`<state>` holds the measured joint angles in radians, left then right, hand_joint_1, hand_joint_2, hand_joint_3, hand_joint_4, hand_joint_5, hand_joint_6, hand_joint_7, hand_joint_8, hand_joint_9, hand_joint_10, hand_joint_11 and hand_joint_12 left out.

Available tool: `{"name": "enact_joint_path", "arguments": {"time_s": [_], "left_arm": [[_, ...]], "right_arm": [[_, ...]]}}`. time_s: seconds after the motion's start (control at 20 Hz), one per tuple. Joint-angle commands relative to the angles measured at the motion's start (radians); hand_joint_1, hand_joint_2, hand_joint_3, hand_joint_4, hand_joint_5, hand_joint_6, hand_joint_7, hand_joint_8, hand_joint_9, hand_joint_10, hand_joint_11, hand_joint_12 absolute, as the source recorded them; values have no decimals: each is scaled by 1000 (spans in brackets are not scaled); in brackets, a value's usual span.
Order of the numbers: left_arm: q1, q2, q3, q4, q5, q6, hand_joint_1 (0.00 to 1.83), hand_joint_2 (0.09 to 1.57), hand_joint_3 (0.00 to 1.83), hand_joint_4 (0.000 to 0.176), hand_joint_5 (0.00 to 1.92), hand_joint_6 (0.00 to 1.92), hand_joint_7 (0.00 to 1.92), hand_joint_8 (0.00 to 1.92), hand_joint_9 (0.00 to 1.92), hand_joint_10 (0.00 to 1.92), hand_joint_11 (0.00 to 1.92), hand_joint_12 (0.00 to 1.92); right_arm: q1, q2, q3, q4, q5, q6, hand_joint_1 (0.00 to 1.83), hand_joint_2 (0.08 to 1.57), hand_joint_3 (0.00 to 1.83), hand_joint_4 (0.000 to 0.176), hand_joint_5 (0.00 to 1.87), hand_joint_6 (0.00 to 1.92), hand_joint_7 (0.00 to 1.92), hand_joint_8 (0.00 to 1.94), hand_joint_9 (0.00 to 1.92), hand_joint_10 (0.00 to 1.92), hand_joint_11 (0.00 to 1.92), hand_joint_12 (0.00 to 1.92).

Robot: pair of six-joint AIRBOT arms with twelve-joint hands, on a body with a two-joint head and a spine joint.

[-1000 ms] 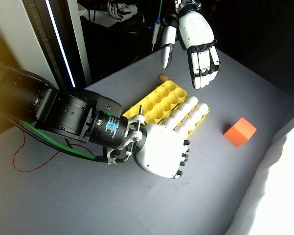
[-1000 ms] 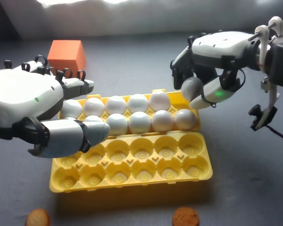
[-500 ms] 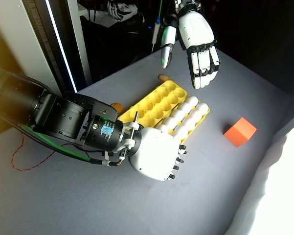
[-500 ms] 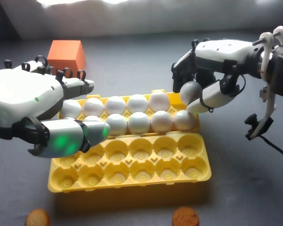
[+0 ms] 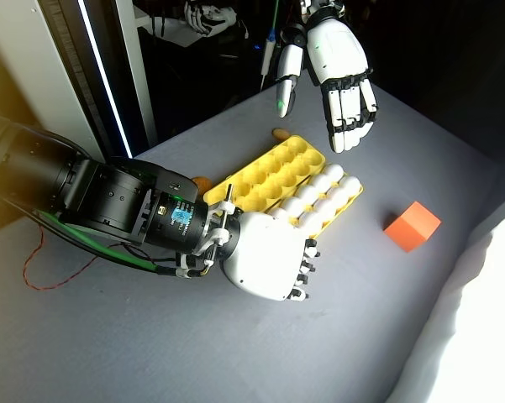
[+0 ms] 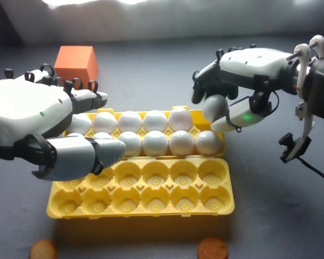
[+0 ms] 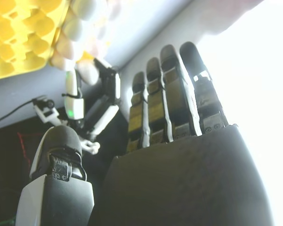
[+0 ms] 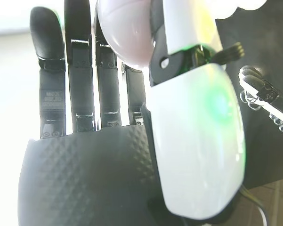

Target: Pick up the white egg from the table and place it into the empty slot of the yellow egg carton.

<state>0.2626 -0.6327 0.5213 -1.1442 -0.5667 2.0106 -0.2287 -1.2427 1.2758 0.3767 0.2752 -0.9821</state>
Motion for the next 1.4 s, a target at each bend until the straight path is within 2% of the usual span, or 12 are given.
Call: {"name": "enact_joint_path", "arguments": {"time_s": [0.0,0.1,0.2,0.4,0.55,0.7,0.75,0.85,0.95,1.05,1.1,1.35], "left_arm": [[-15,10,3,42,-61,-5,0,1266,2,0,281,6,350,3,386,6,0,1005],[-15,10,2,42,-61,-6,0,1266,1,0,278,6,345,7,374,4,0,999],[-15,10,2,42,-61,-6,0,1269,2,0,274,2,355,8,395,11,0,1035],[-15,10,1,42,-61,-8,0,1261,0,0,253,5,319,6,360,3,0,958],[-14,10,0,42,-61,-11,0,1270,2,0,275,4,356,6,392,8,0,1022],[1,19,-6,43,-61,-18,0,1268,1,0,306,13,378,11,411,14,0,1060],[4,24,-9,46,-61,-20,0,1263,0,0,275,4,348,7,392,5,0,1011],[8,25,-11,46,-60,-17,0,1263,0,0,275,3,357,8,398,5,0,1022],[11,25,-10,46,-61,-17,0,1262,0,0,285,3,362,4,398,3,0,1051],[12,25,-10,46,-61,-15,0,1260,0,0,279,8,348,9,386,8,0,1021],[12,26,-10,46,-60,-14,0,1261,0,0,263,2,326,6,363,4,0,976],[11,27,-9,41,-61,-15,0,1265,0,0,285,7,362,11,395,11,0,1057]], "right_arm": [[9,10,-1,-6,105,8,1065,1078,0,0,680,300,833,168,780,385,479,1369],[9,10,-1,-6,105,8,1042,1078,0,0,705,217,826,81,727,400,387,1399],[9,10,-1,-7,104,8,1037,1072,0,0,714,188,825,60,726,414,369,1363],[9,10,-1,-13,104,8,1039,1071,0,0,676,150,783,28,674,420,317,1378],[13,11,-1,-31,105,8,1001,1073,0,0,653,128,764,16,634,442,269,1406],[30,29,-1,-37,120,9,928,1078,1,0,568,78,667,0,512,404,155,1400],[41,41,-2,-48,137,11,919,1084,2,0,533,54,614,0,457,381,97,1406],[62,70,-5,-159,171,70,906,1095,4,0,480,24,552,0,395,360,15,1431],[82,130,-35,-272,231,78,895,1099,3,0,414,2,471,0,335,329,0,1411],[83,195,-75,-313,287,100,886,1085,0,0,361,0,429,0,314,251,0,1303],[85,221,-79,-431,276,209,876,1082,0,0,346,0,401,0,314,174,0,1219],[73,330,-159,-715,208,413,625,1072,0,0,181,1,188,0,138,10,0,504]]}}
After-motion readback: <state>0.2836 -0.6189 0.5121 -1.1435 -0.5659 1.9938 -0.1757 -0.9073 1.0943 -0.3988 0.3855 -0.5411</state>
